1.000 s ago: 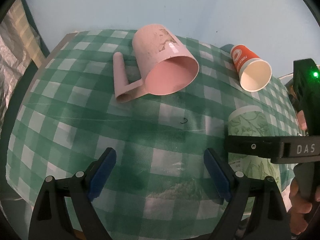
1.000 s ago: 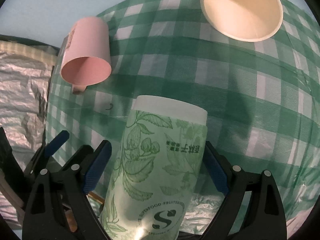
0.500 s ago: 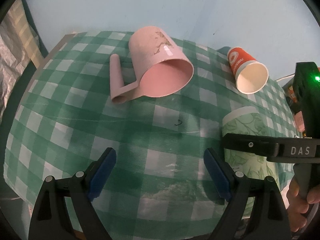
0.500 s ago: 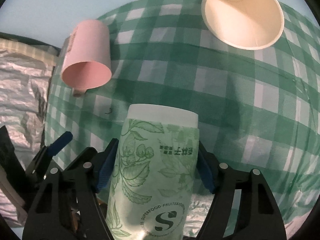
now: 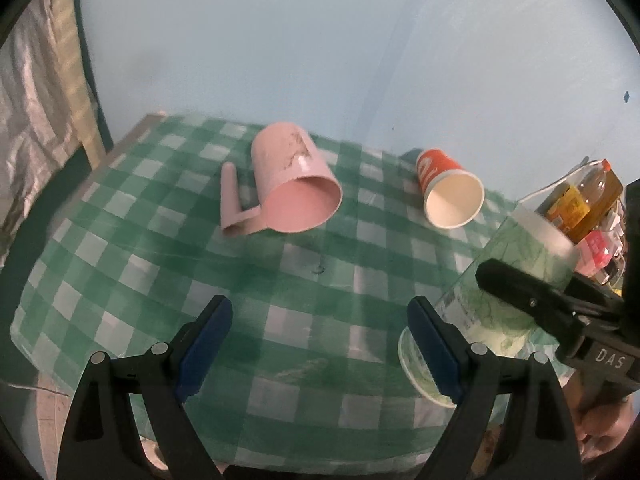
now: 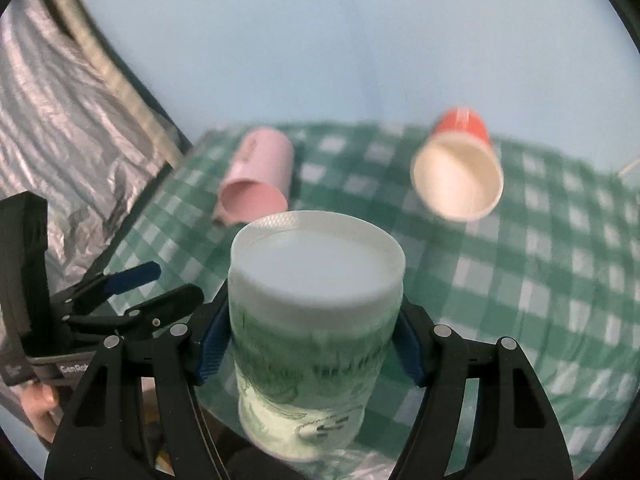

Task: Flip cup upside down
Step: 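Lower the inverted green cup onto the table with the right gripper, then open the right gripper and pull it back from the green cup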

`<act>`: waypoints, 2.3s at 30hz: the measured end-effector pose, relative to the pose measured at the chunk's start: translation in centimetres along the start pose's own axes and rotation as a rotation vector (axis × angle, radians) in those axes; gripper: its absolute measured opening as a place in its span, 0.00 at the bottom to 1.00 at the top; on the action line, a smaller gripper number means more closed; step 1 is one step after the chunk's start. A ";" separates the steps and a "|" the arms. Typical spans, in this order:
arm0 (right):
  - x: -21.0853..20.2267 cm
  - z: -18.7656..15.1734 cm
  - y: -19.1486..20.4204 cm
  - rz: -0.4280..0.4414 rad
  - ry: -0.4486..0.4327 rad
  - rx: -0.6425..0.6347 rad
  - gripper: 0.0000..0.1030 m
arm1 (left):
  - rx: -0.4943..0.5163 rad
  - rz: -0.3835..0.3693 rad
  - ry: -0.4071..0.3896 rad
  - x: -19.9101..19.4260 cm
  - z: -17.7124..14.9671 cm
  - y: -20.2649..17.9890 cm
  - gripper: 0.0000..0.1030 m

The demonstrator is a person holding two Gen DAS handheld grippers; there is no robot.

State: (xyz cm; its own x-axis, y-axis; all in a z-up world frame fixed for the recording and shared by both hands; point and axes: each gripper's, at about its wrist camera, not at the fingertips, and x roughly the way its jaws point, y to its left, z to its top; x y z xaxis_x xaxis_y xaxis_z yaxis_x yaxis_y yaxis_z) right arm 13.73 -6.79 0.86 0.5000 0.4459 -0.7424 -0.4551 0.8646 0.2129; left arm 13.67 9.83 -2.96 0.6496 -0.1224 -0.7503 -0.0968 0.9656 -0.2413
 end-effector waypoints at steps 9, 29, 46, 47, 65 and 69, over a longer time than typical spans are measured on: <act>-2.7 0.0 2.5 -0.184 -0.273 -0.180 0.69 | -0.010 0.120 -0.178 -1.5 -1.5 -0.2 0.88; 0.8 -3.8 1.3 -0.263 -0.396 -0.206 0.69 | -0.020 0.171 -0.218 1.2 -3.7 -0.2 0.88; -0.1 -3.6 1.3 -0.239 -0.370 -0.177 0.79 | -0.020 0.162 -0.278 -1.0 -4.2 -0.4 0.88; -0.6 -3.6 1.4 -0.238 -0.381 -0.177 0.80 | -0.020 0.159 -0.287 -1.5 -4.3 -0.5 0.88; -9.8 -7.7 3.5 -0.224 -0.581 -0.168 0.87 | 0.021 0.141 -0.515 -10.0 -8.1 -2.6 0.99; -10.1 -8.8 2.9 -0.203 -0.562 -0.131 0.87 | 0.049 0.143 -0.533 -10.6 -9.0 -3.0 0.99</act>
State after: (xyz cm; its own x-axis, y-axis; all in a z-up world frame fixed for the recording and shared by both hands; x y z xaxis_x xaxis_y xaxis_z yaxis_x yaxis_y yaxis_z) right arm 0.87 -10.81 3.40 0.8821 0.3601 -0.3036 -0.3792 0.9253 -0.0042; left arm 0.30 6.14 0.15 0.9254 0.1314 -0.3555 -0.1853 0.9751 -0.1218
